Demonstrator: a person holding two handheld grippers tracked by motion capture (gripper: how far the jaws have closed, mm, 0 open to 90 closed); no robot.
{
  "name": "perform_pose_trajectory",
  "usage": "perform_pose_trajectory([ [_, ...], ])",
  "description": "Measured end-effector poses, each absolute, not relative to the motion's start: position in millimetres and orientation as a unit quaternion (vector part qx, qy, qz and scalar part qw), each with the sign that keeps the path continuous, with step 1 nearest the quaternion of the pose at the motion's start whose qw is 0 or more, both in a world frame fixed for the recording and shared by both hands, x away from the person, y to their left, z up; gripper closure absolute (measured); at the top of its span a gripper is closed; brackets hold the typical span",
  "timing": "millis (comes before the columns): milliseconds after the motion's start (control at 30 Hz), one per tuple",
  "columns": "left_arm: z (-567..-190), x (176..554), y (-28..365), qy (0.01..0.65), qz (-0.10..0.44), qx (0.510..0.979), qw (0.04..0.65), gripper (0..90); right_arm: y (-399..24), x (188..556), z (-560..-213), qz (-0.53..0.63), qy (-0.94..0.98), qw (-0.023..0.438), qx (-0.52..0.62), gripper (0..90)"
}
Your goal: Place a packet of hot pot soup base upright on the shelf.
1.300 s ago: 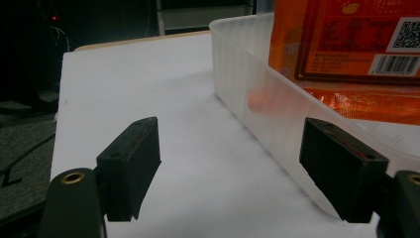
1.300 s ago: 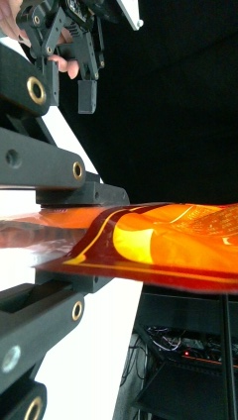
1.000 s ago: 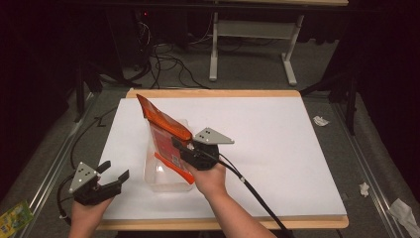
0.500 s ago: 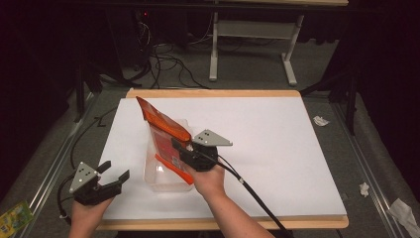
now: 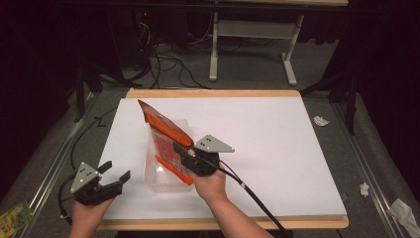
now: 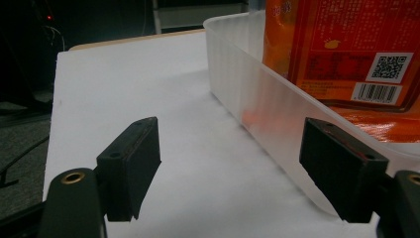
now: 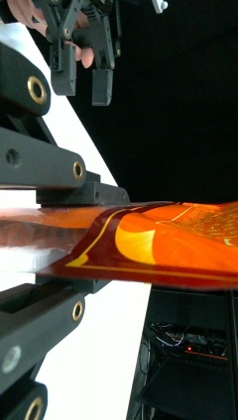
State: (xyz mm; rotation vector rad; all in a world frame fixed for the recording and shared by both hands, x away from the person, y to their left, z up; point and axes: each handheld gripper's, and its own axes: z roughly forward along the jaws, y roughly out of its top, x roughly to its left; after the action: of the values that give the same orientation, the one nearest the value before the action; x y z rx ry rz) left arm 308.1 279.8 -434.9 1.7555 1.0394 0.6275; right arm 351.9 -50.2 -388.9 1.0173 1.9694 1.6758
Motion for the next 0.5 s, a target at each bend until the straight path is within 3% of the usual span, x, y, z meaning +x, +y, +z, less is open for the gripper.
perform_pose_trajectory([
  [500, -435, 309, 278, 0.424, 0.256, 0.724, 0.480, 24.6, -67, 339, -411, 0.586, 0.703, 0.180, 0.361, 72.2],
])
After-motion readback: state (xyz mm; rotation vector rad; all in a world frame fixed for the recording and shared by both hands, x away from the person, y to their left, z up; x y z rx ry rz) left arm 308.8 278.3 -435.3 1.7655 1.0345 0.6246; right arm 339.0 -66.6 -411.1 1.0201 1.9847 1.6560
